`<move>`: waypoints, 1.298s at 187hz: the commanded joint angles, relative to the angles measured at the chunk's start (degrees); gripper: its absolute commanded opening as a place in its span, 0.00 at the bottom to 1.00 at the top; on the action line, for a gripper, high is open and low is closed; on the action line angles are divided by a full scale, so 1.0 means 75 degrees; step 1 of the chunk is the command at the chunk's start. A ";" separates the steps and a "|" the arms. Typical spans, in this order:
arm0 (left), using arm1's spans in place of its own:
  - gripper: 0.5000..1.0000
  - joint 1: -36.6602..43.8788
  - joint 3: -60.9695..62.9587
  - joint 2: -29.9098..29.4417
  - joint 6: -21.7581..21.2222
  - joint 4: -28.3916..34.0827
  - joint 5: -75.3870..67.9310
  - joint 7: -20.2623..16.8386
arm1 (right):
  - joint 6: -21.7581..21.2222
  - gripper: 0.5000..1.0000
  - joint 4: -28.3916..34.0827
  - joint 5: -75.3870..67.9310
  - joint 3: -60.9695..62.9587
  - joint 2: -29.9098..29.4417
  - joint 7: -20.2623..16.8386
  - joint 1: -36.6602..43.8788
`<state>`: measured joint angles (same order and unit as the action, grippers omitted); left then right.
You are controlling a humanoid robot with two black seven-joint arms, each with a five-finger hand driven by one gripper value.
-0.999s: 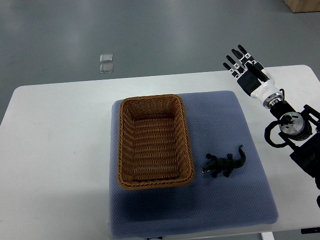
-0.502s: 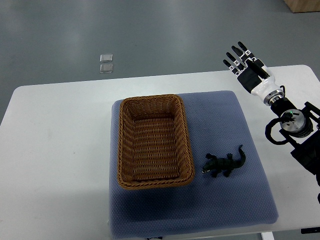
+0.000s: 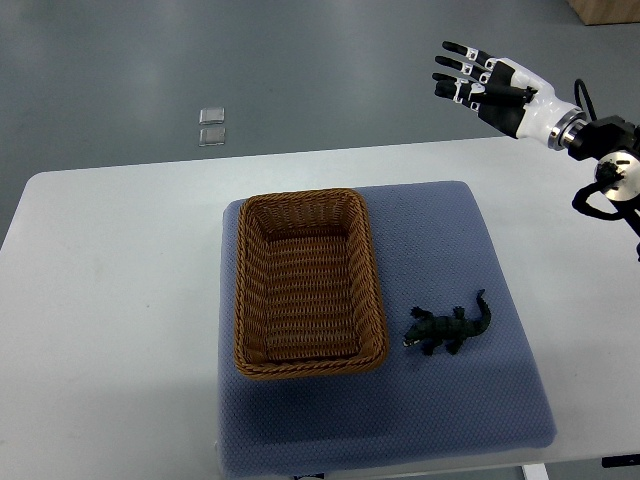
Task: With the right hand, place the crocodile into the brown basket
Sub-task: 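Lower the right hand down onto the brown toy crocodile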
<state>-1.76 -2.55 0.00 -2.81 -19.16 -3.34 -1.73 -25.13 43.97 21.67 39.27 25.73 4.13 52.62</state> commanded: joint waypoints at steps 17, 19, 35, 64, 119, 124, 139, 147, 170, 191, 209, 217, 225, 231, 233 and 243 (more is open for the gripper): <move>1.00 0.0000 0.0000 0.0000 0.0000 0.0001 0.0000 -0.0004 | -0.0106 0.84 0.1602 0.2548 -0.1755 0.1035 -0.0363 0.0953; 1.00 0.0000 0.0000 0.0000 0.0000 0.0001 0.0000 -0.0004 | -0.0106 0.84 0.1672 0.2700 -0.1837 0.1093 -0.0387 0.1011; 1.00 0.0000 0.0000 0.0000 0.0000 0.0001 0.0000 -0.0004 | -0.0188 0.84 0.2387 0.3719 -0.2458 0.1527 -0.0598 0.1351; 1.00 0.0000 -0.0011 0.0000 0.0012 0.0012 0.0000 -0.0004 | -0.0645 0.84 0.4344 0.4587 -0.3173 0.2570 -0.0820 0.1562; 1.00 -0.0012 0.0000 0.0000 0.0082 0.0012 0.0000 -0.0004 | -0.0469 0.84 0.5304 0.5067 -0.3630 0.3132 -0.0985 0.1222; 1.00 -0.0012 0.0000 0.0000 0.0082 0.0012 0.0000 -0.0004 | -0.0422 0.84 0.5375 0.5067 -0.3619 0.3132 -0.0985 0.1222; 1.00 -0.0023 0.0000 0.0000 0.0082 0.0024 0.0000 -0.0004 | -0.0340 0.84 0.5504 0.5067 -0.3619 0.3109 -0.0985 0.1070; 1.00 -0.0023 0.0000 0.0000 0.0082 0.0024 0.0000 -0.0004 | -0.0340 0.84 0.5527 0.5067 -0.3619 0.3074 -0.0985 0.0988; 1.00 -0.0023 0.0000 0.0000 0.0082 0.0047 0.0000 -0.0004 | -0.0328 0.84 0.5527 0.5067 -0.3619 0.3015 -0.0985 0.0754; 1.00 -0.0023 0.0000 0.0000 0.0082 0.0059 0.0000 -0.0004 | -0.0270 0.84 0.5551 0.5067 -0.3607 0.2968 -0.0985 0.0613; 1.00 -0.0023 0.0000 0.0000 0.0082 0.0059 0.0000 -0.0004 | -0.0176 0.84 0.5574 0.5067 -0.3595 0.2910 -0.0985 0.0414; 1.00 -0.0023 0.0000 0.0000 0.0082 0.0059 0.0000 -0.0004 | -0.0129 0.84 0.5574 0.5067 -0.3583 0.2886 -0.0985 0.0308; 1.00 -0.0023 -0.0011 0.0000 0.0082 0.0059 0.0000 -0.0004 | -0.0047 0.84 0.5574 0.5067 -0.3572 0.2840 -0.0985 0.0156; 1.00 -0.0023 -0.0011 0.0000 0.0082 0.0071 0.0000 -0.0004 | -0.0012 0.84 0.5574 0.5067 -0.3560 0.2816 -0.0985 0.0074; 1.00 -0.0023 -0.0011 0.0000 0.0082 0.0059 0.0000 -0.0004 | 0.0000 0.84 0.5574 0.5067 -0.3548 0.2804 -0.0985 0.0051; 1.00 -0.0023 -0.0011 0.0000 0.0082 0.0071 0.0000 -0.0004 | 0.0035 0.84 0.5574 0.5067 -0.3525 0.2781 -0.0985 -0.0043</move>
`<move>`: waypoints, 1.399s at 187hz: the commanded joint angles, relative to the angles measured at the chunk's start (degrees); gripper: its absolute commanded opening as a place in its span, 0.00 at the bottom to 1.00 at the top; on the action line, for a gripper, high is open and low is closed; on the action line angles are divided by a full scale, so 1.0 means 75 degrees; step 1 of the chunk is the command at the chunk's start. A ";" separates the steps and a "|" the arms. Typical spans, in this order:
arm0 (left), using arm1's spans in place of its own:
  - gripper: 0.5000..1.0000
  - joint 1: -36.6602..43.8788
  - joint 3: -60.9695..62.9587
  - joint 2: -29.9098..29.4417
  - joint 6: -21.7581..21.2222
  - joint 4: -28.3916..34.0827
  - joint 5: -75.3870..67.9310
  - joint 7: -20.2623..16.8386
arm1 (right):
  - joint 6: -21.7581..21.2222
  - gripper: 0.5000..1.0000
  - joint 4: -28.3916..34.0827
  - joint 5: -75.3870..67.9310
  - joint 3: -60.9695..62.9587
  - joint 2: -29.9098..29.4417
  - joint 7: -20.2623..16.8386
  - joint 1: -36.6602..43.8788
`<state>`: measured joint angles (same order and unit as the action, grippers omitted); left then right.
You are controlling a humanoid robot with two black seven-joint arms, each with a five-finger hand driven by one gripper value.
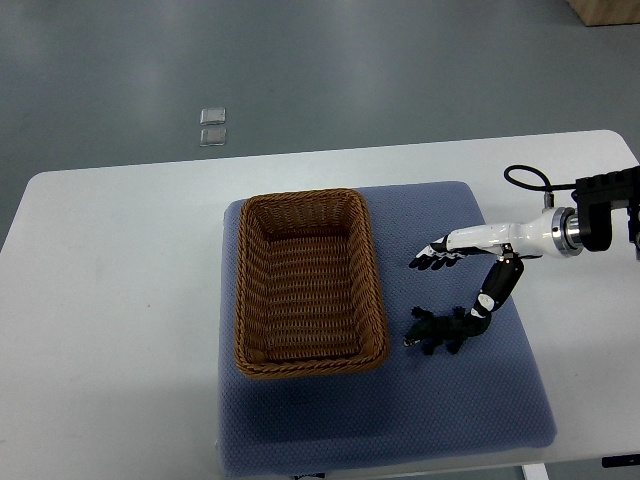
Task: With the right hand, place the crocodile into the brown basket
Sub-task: 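Lower the right hand down onto the brown toy crocodile, then close the right hand's fingers around the crocodile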
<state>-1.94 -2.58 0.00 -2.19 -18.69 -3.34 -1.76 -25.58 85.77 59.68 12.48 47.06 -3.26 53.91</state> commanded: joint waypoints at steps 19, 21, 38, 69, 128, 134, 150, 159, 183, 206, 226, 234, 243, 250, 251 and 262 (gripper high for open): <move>1.00 0.0001 -0.0007 0.0000 -0.0001 0.0019 0.0000 0.0000 | 0.0212 0.84 0.0025 0.0000 0.0046 -0.0075 0.0001 -0.0391; 1.00 0.0001 -0.0007 0.0000 -0.0001 0.0031 0.0000 0.0000 | 0.0224 0.84 0.0037 0.0000 0.0046 -0.0075 0.0001 -0.0402; 1.00 0.0001 -0.0007 0.0000 -0.0001 0.0031 0.0000 0.0000 | 0.0329 0.84 0.0048 0.0000 0.0046 -0.0075 0.0001 -0.0519; 1.00 0.0001 -0.0007 0.0000 -0.0001 0.0019 0.0000 0.0000 | 0.0481 0.84 0.0048 0.0000 0.0046 -0.0075 0.0001 -0.0672; 1.00 0.0001 -0.0007 0.0000 -0.0001 0.0019 0.0000 0.0000 | 0.0704 0.83 0.0060 0.0070 0.0046 -0.0192 0.0001 -0.0836; 1.00 0.0001 -0.0007 0.0000 -0.0001 0.0019 0.0000 0.0000 | 0.0716 0.83 0.0060 0.0141 0.0046 -0.0192 0.0001 -0.0859; 1.00 0.0001 -0.0007 0.0000 -0.0001 0.0019 0.0000 0.0000 | 0.0786 0.82 0.0060 0.0305 0.0046 -0.0204 0.0001 -0.0883; 1.00 0.0001 -0.0007 0.0000 -0.0012 0.0019 0.0000 0.0000 | 0.0810 0.82 0.0048 0.0375 0.0046 -0.0204 0.0001 -0.0930; 1.00 0.0001 -0.0007 0.0000 -0.0012 0.0019 0.0000 0.0000 | 0.0880 0.80 0.0037 0.0598 0.0035 -0.0192 -0.0011 -0.0977; 1.00 0.0001 -0.0007 0.0000 -0.0012 0.0019 0.0000 0.0000 | 0.0915 0.73 0.0037 0.0715 0.0035 -0.0192 -0.0011 -0.1094; 1.00 0.0001 -0.0007 0.0000 -0.0012 0.0019 0.0000 0.0000 | 0.0985 0.66 0.0013 0.0785 0.0035 -0.0204 -0.0023 -0.1152; 1.00 0.0001 -0.0007 0.0000 -0.0012 0.0019 0.0000 0.0000 | 0.1021 0.63 0.0002 0.0785 0.0035 -0.0204 -0.0058 -0.1152; 1.00 0.0001 -0.0007 0.0000 -0.0012 0.0019 0.0000 0.0000 | 0.1032 0.60 0.0001 0.0785 0.0035 -0.0204 -0.0116 -0.1164; 1.00 0.0001 -0.0007 0.0000 -0.0012 0.0019 0.0000 0.0000 | 0.1044 0.60 -0.0010 0.0809 0.0035 -0.0204 -0.0116 -0.1164; 1.00 0.0001 -0.0007 0.0000 -0.0012 0.0019 0.0000 0.0000 | 0.1044 0.60 -0.0010 0.0820 0.0035 -0.0204 -0.0116 -0.1176; 1.00 0.0001 -0.0007 0.0000 -0.0012 0.0019 0.0000 0.0000 | 0.1056 0.59 -0.0010 0.0879 0.0035 -0.0204 -0.0116 -0.1199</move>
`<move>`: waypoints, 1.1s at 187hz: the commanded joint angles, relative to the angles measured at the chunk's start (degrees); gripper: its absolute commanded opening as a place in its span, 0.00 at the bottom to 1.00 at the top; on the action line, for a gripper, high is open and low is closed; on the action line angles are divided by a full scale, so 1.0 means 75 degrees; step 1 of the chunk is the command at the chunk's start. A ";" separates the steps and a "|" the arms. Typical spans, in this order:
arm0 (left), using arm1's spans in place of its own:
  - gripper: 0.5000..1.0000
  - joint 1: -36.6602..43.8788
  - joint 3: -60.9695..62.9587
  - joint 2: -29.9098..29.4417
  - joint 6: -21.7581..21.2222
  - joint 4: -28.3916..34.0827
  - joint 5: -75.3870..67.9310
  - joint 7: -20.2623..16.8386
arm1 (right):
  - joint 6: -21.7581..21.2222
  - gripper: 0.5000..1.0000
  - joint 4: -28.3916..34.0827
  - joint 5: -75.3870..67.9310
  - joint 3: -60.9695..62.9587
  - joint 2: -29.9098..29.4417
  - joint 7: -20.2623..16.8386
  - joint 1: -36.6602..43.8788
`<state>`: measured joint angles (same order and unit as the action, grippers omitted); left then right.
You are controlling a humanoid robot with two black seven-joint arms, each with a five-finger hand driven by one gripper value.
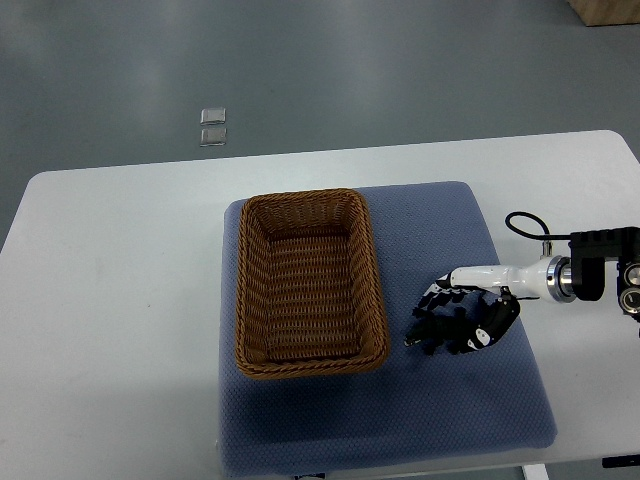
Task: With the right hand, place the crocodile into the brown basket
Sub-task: 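Close the right hand's fingers around the crocodile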
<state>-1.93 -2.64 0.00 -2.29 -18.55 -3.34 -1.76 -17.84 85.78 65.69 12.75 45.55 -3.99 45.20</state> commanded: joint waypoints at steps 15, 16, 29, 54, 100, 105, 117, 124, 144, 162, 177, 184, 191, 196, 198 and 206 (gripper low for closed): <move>1.00 0.0000 0.0000 0.0000 0.0000 0.0000 0.0000 0.0000 | 0.0023 0.59 -0.0035 0.0136 -0.0001 -0.0003 -0.0019 -0.0038; 1.00 0.0000 0.0000 0.0000 0.0000 0.0000 0.0000 0.0000 | 0.0023 0.59 -0.0035 0.0136 -0.0001 -0.0003 -0.0019 -0.0038; 1.00 0.0000 0.0000 0.0000 -0.0012 0.0000 0.0000 0.0000 | 0.0023 0.59 -0.0046 0.0136 -0.0001 -0.0003 -0.0019 -0.0061; 1.00 0.0000 0.0000 0.0000 -0.0012 0.0000 0.0000 0.0000 | 0.0012 0.60 -0.0058 0.0148 -0.0012 -0.0015 -0.0019 -0.0073; 1.00 0.0000 0.0000 0.0000 -0.0012 0.0000 0.0000 0.0000 | 0.0023 0.60 -0.0117 0.0335 -0.0024 -0.0062 0.0004 -0.0155; 1.00 0.0000 0.0000 0.0000 -0.0023 0.0000 0.0000 0.0000 | 0.0023 0.60 -0.0117 0.0347 -0.0012 -0.0062 0.0004 -0.0155; 1.00 0.0000 0.0000 0.0000 -0.0023 0.0000 0.0000 0.0000 | 0.0047 0.59 -0.0117 0.0347 -0.0024 -0.0062 0.0016 -0.0155; 1.00 0.0000 0.0000 0.0000 -0.0023 0.0000 0.0000 0.0000 | 0.0047 0.53 -0.0117 0.0347 -0.0024 -0.0074 0.0016 -0.0167; 1.00 0.0000 0.0012 0.0000 -0.0023 0.0000 0.0000 0.0000 | 0.0047 0.29 -0.0117 0.0394 -0.0024 -0.0085 0.0028 -0.0190; 1.00 0.0000 0.0012 0.0000 -0.0023 -0.0011 0.0000 0.0000 | 0.0059 0.11 -0.0117 0.0511 -0.0012 -0.0074 0.0039 -0.0190; 1.00 0.0000 0.0000 0.0000 -0.0035 0.0000 0.0000 0.0000 | 0.0082 0.04 -0.0128 0.0511 0.0011 -0.0062 0.0039 -0.0178; 1.00 0.0000 0.0000 0.0000 -0.0035 0.0000 0.0000 0.0000 | 0.0140 0.00 -0.0117 0.0499 0.0011 -0.0050 0.0039 -0.0167; 1.00 0.0000 0.0000 0.0000 -0.0035 0.0000 0.0000 0.0000 | 0.0164 0.00 -0.0117 0.0511 0.0011 -0.0038 0.0039 -0.0155; 1.00 0.0000 0.0000 0.0000 -0.0035 0.0000 0.0000 0.0000 | 0.0164 0.00 -0.0128 0.0499 0.0023 -0.0027 0.0039 -0.0143; 1.00 0.0000 0.0012 0.0000 -0.0035 0.0000 0.0000 0.0000 | 0.0164 0.00 -0.0117 0.0499 0.0034 -0.0027 0.0039 -0.0132; 1.00 0.0000 0.0012 0.0000 -0.0035 0.0000 0.0000 0.0000 | 0.0164 0.00 -0.0117 0.0499 0.0046 -0.0003 0.0039 -0.0096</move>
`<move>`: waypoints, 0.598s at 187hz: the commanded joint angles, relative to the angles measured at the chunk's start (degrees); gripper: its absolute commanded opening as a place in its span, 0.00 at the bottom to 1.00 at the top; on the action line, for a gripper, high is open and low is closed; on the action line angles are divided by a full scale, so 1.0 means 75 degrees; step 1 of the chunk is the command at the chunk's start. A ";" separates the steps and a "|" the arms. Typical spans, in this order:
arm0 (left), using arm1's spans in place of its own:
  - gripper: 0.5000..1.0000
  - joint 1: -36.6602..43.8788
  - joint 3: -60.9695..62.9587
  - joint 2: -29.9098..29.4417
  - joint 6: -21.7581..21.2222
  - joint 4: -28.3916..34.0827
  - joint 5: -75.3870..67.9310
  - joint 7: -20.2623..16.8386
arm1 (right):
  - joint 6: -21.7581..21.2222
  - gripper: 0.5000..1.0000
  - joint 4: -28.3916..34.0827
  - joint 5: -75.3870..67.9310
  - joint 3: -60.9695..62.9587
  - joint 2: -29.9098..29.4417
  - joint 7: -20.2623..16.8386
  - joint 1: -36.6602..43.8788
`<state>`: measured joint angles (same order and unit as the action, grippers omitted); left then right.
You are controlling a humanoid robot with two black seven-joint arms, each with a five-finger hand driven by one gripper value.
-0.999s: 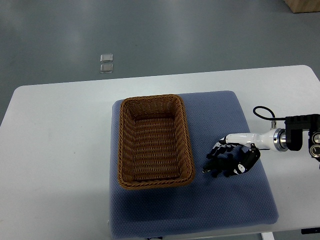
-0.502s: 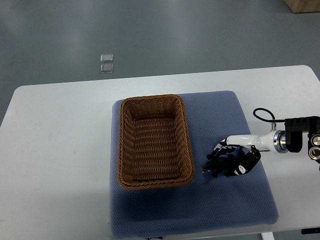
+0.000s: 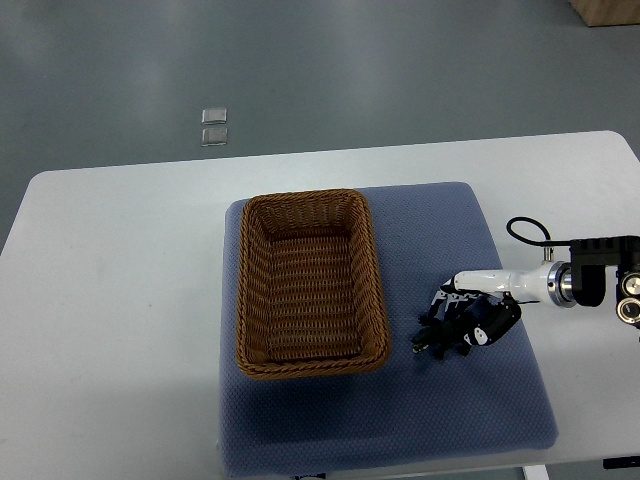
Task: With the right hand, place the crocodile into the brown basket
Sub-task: 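Close the right hand's fingers around the crocodile, then lift the crocodile and carry it over the wicker basket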
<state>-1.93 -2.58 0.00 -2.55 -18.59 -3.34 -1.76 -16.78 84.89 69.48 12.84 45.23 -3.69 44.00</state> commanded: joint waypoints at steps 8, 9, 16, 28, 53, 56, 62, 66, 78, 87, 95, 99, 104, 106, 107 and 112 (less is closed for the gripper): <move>1.00 0.0000 -0.0008 0.0000 0.0000 0.0006 0.0000 0.0000 | 0.0022 0.00 0.0001 -0.0018 0.0046 0.0052 0.0000 0.0087; 1.00 0.0000 -0.0008 0.0000 0.0000 0.0006 0.0000 0.0000 | 0.0022 0.00 0.0001 -0.0018 0.0046 0.0052 0.0000 0.0087; 1.00 0.0000 0.0004 0.0000 0.0000 0.0006 0.0000 0.0000 | 0.0022 0.00 0.0001 -0.0018 0.0046 0.0063 0.0000 0.0099; 1.00 0.0000 -0.0008 0.0000 0.0000 0.0006 0.0000 0.0000 | -0.0013 0.00 0.0001 -0.0018 0.0058 0.0075 0.0000 0.0110; 1.00 0.0000 -0.0008 0.0000 0.0000 0.0006 0.0000 0.0000 | -0.0071 0.00 0.0001 -0.0041 0.0222 0.0145 0.0000 0.0263; 1.00 0.0000 -0.0008 0.0000 0.0000 0.0006 0.0000 0.0000 | -0.0071 0.00 0.0001 -0.0041 0.0234 0.0157 0.0000 0.0263; 1.00 0.0000 -0.0008 0.0000 0.0012 0.0006 0.0000 0.0000 | -0.0083 0.00 0.0001 -0.0041 0.0245 0.0181 0.0011 0.0274; 1.00 0.0000 -0.0008 0.0000 0.0012 0.0006 0.0000 0.0000 | -0.0083 0.00 0.0001 -0.0041 0.0245 0.0204 0.0011 0.0321; 1.00 0.0000 -0.0008 0.0000 0.0012 0.0006 0.0000 0.0000 | -0.0095 0.00 0.0001 -0.0064 0.0269 0.0286 0.0011 0.0450; 1.00 0.0000 -0.0008 0.0000 0.0012 0.0006 0.0000 0.0000 | -0.0107 0.00 0.0001 -0.0064 0.0269 0.0298 0.0011 0.0521; 1.00 0.0000 -0.0008 0.0000 0.0012 0.0006 0.0000 0.0000 | -0.0153 0.00 0.0001 -0.0064 0.0281 0.0321 0.0011 0.0567; 1.00 0.0000 -0.0008 0.0000 0.0012 0.0006 0.0000 0.0000 | -0.0177 0.00 0.0001 -0.0076 0.0292 0.0333 0.0011 0.0603; 1.00 0.0000 -0.0008 0.0000 0.0012 0.0006 0.0000 0.0000 | -0.0224 0.00 0.0001 -0.0076 0.0327 0.0368 0.0011 0.0661; 1.00 0.0000 -0.0008 0.0000 0.0012 0.0006 0.0000 0.0000 | -0.0235 0.00 0.0001 -0.0088 0.0339 0.0380 0.0011 0.0673; 1.00 0.0000 -0.0008 0.0000 0.0012 0.0006 0.0000 0.0000 | -0.0235 0.00 0.0001 -0.0088 0.0339 0.0380 0.0011 0.0673; 1.00 0.0000 -0.0008 0.0000 0.0012 0.0006 0.0000 0.0000 | -0.0271 0.00 0.0001 -0.0088 0.0374 0.0415 0.0011 0.0708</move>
<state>-1.93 -2.64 0.00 -2.46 -18.54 -3.34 -1.76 -18.00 84.92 68.95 15.01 47.65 -3.60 48.28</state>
